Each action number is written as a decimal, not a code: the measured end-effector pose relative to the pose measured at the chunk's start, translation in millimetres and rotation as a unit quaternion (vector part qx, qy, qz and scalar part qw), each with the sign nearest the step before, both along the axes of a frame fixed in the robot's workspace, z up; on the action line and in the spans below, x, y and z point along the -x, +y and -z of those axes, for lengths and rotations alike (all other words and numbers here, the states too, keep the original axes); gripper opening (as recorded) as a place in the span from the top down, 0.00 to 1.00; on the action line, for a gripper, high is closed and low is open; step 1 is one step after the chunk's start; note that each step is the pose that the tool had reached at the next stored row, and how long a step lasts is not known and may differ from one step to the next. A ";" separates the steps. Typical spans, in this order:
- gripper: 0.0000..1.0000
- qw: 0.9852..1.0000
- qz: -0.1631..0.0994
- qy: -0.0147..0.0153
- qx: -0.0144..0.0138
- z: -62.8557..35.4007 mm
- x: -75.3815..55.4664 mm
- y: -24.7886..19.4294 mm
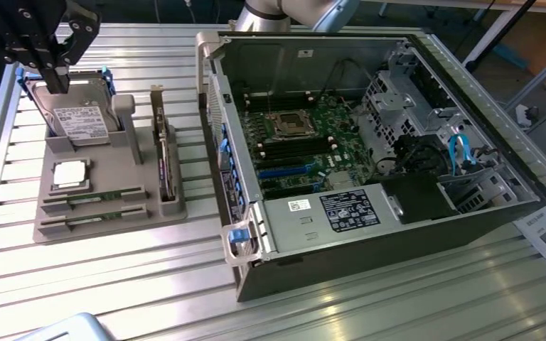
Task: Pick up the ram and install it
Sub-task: 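Reach for the ram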
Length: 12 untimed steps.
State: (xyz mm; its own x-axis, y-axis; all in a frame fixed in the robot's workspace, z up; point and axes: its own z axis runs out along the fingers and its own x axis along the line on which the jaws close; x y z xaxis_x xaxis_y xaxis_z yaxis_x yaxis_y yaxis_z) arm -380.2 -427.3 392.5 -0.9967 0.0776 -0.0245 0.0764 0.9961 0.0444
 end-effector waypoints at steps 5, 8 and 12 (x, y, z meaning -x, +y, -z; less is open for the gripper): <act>0.90 1.000 0.000 0.000 0.000 0.0 0.6 -11.8; 0.90 1.000 0.000 0.000 0.000 0.0 0.7 -14.6; 0.90 1.000 0.000 0.000 0.000 0.0 0.7 -14.7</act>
State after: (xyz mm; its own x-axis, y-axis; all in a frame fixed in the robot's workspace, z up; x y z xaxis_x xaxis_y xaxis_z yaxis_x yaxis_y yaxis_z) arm -380.8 -441.9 392.5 -0.9967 0.0776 -0.0245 0.0764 0.9961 0.0444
